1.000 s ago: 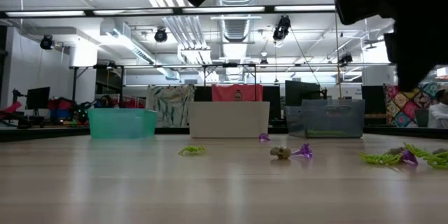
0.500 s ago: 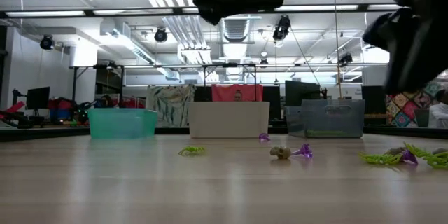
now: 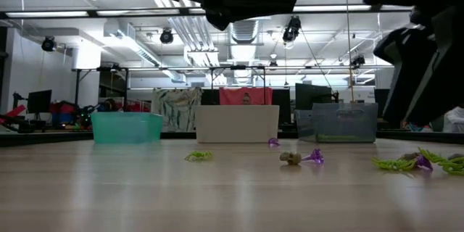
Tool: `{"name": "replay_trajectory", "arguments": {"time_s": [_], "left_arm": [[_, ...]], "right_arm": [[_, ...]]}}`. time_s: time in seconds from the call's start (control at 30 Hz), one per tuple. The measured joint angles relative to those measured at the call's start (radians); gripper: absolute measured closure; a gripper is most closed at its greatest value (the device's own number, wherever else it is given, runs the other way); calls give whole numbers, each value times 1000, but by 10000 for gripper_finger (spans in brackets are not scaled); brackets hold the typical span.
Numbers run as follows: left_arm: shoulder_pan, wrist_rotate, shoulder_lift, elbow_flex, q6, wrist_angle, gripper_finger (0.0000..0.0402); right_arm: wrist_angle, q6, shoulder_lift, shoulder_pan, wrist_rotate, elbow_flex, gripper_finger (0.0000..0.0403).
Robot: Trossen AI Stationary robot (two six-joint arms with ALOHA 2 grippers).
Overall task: Sort Halloween decoration
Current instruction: Put the green spider toy into the black bin
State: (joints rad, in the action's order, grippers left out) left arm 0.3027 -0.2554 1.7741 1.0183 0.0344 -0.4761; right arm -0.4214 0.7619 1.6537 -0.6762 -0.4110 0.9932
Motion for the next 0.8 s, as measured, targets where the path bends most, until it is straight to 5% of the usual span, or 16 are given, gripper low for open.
{"name": "replay_trajectory", "arguments": {"time_s": [0.8], "left_arm": [[0, 1, 2, 0, 1, -4, 310]], "right_arm": [[51, -14, 100, 81, 87, 1, 200]]}}
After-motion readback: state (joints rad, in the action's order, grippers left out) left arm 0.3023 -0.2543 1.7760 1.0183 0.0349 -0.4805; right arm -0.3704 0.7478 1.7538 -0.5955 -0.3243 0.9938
